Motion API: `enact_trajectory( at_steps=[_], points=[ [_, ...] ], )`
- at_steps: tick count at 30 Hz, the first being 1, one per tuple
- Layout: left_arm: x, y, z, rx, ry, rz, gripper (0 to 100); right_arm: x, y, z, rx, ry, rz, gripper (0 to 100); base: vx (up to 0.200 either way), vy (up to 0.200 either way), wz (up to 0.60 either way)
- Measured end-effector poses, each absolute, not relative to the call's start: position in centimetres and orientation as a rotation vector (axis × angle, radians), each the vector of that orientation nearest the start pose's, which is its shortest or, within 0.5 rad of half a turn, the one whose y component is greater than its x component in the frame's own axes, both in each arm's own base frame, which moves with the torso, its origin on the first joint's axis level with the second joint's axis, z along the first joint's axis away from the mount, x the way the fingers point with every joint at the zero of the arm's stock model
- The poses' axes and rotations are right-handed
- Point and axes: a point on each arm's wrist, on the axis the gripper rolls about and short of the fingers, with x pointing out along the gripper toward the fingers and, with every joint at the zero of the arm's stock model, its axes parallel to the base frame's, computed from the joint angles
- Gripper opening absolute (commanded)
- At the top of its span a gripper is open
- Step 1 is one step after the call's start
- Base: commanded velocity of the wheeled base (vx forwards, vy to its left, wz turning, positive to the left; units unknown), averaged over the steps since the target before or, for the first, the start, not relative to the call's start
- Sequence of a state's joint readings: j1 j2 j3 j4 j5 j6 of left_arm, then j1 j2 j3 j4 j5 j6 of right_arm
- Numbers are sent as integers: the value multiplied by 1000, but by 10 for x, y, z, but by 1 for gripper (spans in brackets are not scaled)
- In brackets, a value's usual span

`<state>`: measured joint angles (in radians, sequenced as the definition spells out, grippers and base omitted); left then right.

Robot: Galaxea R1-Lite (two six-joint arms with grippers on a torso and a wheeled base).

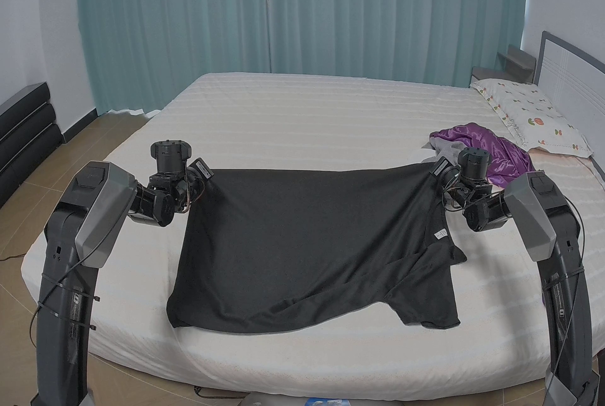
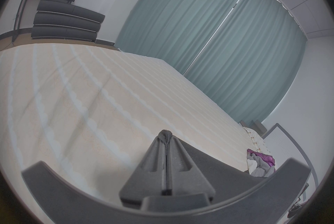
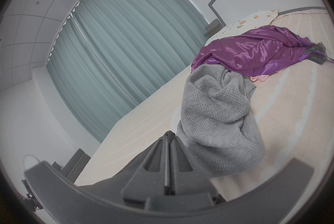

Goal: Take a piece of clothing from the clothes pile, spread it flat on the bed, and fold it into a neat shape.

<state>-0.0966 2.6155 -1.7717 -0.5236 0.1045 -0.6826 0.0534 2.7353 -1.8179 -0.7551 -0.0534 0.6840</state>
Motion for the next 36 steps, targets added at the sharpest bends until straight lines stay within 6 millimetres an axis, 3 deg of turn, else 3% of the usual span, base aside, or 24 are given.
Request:
enact_trajectory(
  at_steps=[12, 13, 14, 26, 31, 36],
  points=[
    [543, -54, 22, -646, 277, 104, 0, 541, 28, -17, 667, 220, -80, 0, 0, 0, 0],
    [544, -55, 19, -645, 281, 105, 0, 541, 28, -20, 666, 227, -82, 100, 0, 0, 0],
    [544, -55, 16, -645, 285, 106, 100, 540, 29, -23, 665, 233, -83, 100, 0, 0, 0],
    [543, -55, 0, -641, 320, 119, 100, 526, 30, -35, 672, 294, -80, 100, 0, 0, 0],
    [530, -50, 0, -631, 374, 137, 100, 503, 24, -28, 694, 342, -66, 100, 0, 0, 0],
    [503, -44, 10, -627, 451, 148, 100, 468, 20, -18, 733, 422, -42, 100, 0, 0, 0]
  ],
)
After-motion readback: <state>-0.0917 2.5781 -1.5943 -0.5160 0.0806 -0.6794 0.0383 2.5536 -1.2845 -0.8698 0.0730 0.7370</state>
